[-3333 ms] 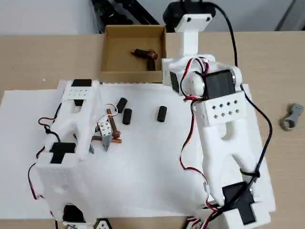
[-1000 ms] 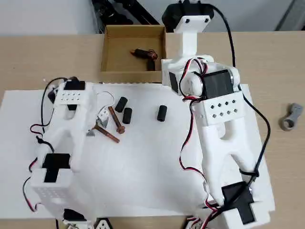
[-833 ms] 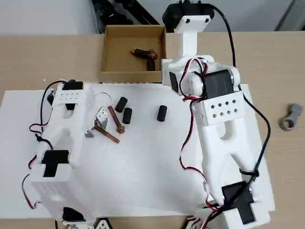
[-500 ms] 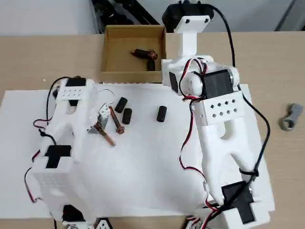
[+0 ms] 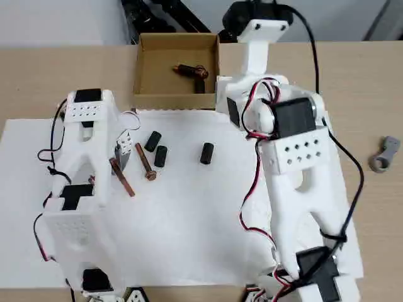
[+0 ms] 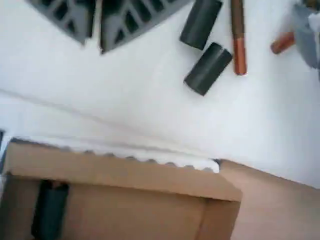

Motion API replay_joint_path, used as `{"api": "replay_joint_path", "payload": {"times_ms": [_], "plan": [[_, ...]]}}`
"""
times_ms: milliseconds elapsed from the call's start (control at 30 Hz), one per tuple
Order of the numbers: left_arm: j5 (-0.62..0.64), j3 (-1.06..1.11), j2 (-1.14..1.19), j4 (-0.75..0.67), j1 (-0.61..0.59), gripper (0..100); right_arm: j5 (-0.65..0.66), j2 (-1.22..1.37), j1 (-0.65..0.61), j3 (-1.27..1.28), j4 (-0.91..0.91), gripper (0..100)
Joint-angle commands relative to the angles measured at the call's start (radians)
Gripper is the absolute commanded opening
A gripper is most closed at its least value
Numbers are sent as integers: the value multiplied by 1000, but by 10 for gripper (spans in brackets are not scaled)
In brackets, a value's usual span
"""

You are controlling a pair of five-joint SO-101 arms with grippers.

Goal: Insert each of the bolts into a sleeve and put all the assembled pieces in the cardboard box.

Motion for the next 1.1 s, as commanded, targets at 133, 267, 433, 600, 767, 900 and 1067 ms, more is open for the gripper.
{"api": "replay_joint_path", "payload": {"times_ms": [133,267,433,600,767,900,1067], "plan": [[-164,-44,-330,32,21,6,-176,18,-18,-5,151,8],[-287,-44,-542,29,48,6,-192,127,-76,-5,170,9],[-384,-39,-760,2,32,6,-265,302,-102,-6,162,23],[-430,-38,-885,3,-26,6,-319,440,-102,-6,165,193],[-442,22,-937,3,-64,6,-321,504,-119,-9,148,251],[-439,93,-968,2,-61,6,-321,536,-119,-9,93,251],[-439,120,-1000,-2,-60,6,-322,579,-119,-9,51,251]]}}
